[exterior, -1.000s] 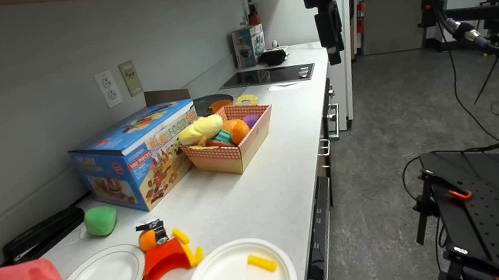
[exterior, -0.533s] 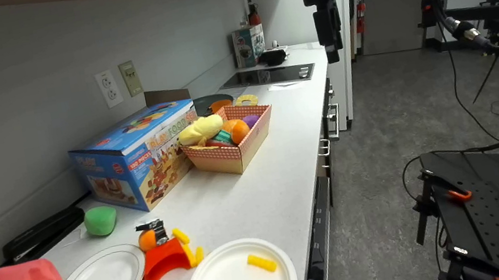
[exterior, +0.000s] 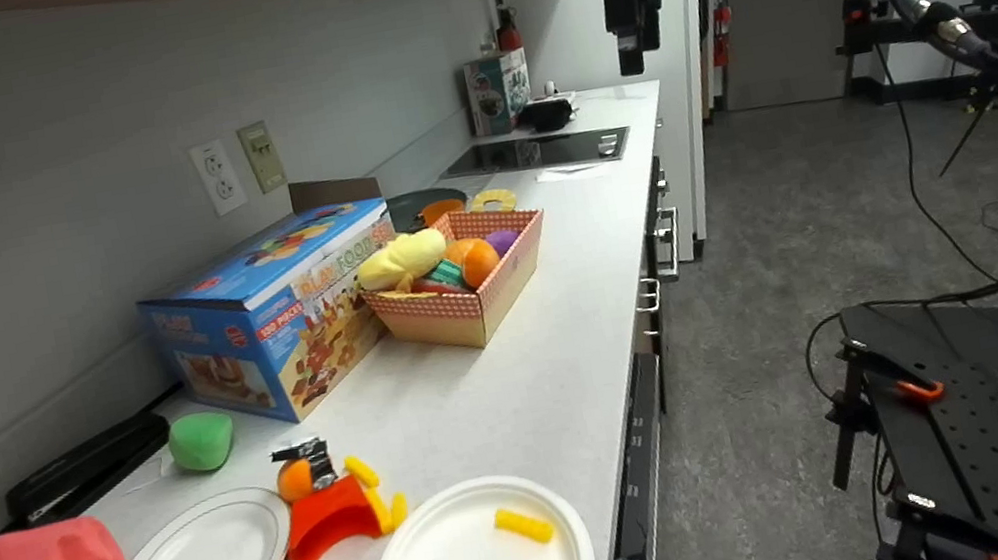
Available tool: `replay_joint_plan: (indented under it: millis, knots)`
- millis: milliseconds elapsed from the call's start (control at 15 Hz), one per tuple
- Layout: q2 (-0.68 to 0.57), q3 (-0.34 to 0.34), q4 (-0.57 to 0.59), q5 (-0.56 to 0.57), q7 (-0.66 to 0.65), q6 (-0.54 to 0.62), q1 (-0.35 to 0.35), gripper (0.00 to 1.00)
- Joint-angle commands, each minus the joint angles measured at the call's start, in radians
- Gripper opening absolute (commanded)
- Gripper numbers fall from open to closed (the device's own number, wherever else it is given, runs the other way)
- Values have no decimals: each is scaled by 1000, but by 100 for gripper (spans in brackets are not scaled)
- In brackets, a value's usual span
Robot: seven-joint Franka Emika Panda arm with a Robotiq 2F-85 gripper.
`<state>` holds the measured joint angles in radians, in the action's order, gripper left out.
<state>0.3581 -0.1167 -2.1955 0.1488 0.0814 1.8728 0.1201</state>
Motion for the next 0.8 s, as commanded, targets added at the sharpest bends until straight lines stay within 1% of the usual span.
replay_joint_plan:
  millis: [0,200,400,533,733]
  knots:
    - [-4,-3,2,0,0,-3,-2,100]
    - [-13,-5,1,0,1,-3,-1,100]
    - [-10,12,29,42,-58,55,8,100]
    - [-6,15,71,56,-77,94,10,100]
    - [-11,25,166,74,-96,128,7,100]
